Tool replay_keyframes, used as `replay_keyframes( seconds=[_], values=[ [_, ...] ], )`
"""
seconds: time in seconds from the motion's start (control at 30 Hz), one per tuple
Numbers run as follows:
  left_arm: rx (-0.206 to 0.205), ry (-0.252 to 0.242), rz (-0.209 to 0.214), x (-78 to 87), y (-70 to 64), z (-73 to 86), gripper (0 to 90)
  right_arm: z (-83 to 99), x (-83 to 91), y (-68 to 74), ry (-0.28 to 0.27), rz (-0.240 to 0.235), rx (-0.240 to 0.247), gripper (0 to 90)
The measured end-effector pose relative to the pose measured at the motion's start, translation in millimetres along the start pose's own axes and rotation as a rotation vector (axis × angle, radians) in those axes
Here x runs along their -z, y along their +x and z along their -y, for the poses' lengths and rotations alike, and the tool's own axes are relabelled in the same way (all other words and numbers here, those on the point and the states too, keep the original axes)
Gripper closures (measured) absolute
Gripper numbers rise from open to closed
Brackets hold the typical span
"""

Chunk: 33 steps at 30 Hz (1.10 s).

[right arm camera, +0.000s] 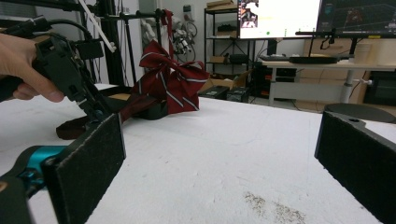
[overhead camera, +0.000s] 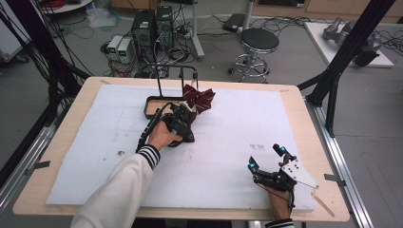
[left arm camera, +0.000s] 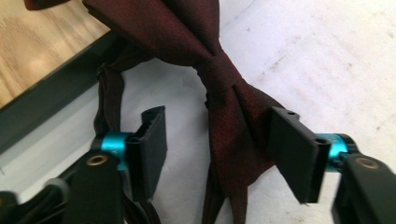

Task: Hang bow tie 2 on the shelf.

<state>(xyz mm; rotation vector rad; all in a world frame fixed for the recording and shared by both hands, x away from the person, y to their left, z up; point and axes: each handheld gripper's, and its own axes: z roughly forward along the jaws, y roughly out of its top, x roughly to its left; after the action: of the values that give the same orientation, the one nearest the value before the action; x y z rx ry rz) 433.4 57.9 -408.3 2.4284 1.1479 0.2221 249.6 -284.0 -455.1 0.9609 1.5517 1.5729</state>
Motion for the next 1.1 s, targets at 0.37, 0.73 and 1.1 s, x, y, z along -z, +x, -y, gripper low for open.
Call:
replay_keyframes(
  seconds=[0.37, 0.73, 1.1],
  values=[
    [0.013, 0.012, 0.043, -4.3, 2.2, 0.1, 50.8, 0.0, 0.3, -0.3, -0.003, 0.001, -0.001, 0.9],
    [0.008, 0.025, 0.075, -0.8, 5.8, 1.5, 74.3, 0.1, 0.2, 0.1, -0.005, 0.005, 0.003, 0.9],
    [-0.055, -0.02, 0.061, 6.5, 1.0, 4.4, 81.8, 0.1, 0.2, 0.3, 0.0, 0.005, -0.003, 1.0]
  ],
)
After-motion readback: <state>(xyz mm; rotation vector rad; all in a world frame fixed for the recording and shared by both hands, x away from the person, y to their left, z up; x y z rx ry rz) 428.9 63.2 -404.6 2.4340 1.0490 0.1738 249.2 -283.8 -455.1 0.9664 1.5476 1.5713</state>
